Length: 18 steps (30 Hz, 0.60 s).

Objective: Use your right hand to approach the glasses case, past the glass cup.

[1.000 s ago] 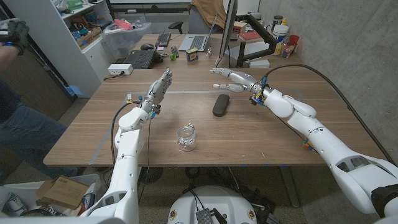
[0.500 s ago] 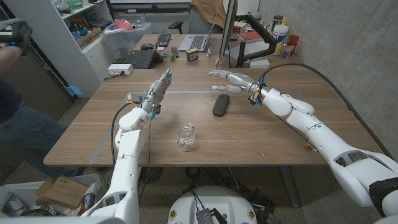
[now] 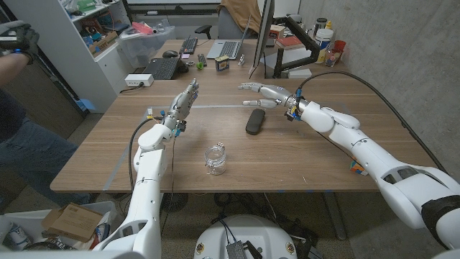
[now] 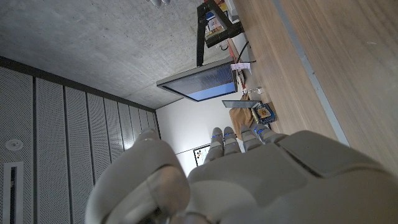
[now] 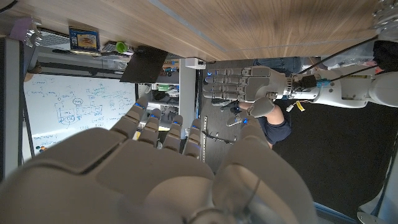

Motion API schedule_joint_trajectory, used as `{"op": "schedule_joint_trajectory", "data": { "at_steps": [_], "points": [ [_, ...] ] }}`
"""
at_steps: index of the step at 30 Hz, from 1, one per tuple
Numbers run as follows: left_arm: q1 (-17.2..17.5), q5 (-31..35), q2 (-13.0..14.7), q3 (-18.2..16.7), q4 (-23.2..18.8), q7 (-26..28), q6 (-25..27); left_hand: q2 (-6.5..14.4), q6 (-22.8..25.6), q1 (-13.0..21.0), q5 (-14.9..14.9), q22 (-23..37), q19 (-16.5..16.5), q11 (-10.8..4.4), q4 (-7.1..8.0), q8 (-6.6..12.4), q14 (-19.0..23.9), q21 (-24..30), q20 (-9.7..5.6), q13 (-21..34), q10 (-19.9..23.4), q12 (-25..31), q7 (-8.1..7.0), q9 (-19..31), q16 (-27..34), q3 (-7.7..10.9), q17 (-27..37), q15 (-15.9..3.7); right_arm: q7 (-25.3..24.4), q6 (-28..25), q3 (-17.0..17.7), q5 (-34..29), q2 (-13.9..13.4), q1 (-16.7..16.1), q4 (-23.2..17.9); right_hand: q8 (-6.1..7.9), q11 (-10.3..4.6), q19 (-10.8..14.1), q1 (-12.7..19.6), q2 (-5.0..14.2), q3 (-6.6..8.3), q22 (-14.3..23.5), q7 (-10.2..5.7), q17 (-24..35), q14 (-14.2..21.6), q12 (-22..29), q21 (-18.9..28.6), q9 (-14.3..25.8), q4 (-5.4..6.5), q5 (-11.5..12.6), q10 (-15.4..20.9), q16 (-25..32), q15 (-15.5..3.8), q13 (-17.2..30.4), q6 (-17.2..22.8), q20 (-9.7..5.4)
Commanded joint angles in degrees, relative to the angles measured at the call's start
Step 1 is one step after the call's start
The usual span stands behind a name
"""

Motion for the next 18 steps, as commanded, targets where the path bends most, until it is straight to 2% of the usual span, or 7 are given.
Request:
{"op": "schedule_joint_trajectory", "data": {
  "at_steps": [1, 18],
  "points": [
    [-0.39, 0.23, 0.34, -0.31, 0.09, 0.25, -0.02, 0.68, 0.57, 0.09, 0.04, 0.20, -0.39, -0.22, 0.10, 0.10, -0.18, -0.05, -1.15, 0.09, 0.26, -0.03, 0.04, 0.19, 0.07, -0.45, 0.17, 0.24, -1.47, 0.48, -2.04, -2.15, 0.46, 2.19, 2.55, 0.40, -0.02, 0.23, 0.62, 0.05, 0.28, 0.26, 0.11, 0.17, -0.01, 0.51, 0.00, 0.08, -0.06, 0.03, 0.44, 0.31, 0.09, 0.33, 0.47, 0.25],
    [-0.85, 0.15, 0.36, -0.40, 0.61, 0.40, -0.54, 0.97, 1.19, 0.27, 0.06, 0.19, -0.21, -0.27, 0.03, 0.23, 0.03, 0.02, -1.08, 0.09, 0.53, 0.03, -0.44, 0.20, 0.14, -0.43, 0.16, 0.06, -2.25, -0.14, -4.21, -4.14, 0.38, 3.40, 3.81, 0.32, -0.04, 0.19, 0.76, 0.15, 0.34, 0.27, 0.08, 0.19, -0.44, 0.26, 0.02, 0.08, 0.01, -0.06, -0.35, 0.20, 0.05, 0.35, 0.90, 0.34]
  ]
}}
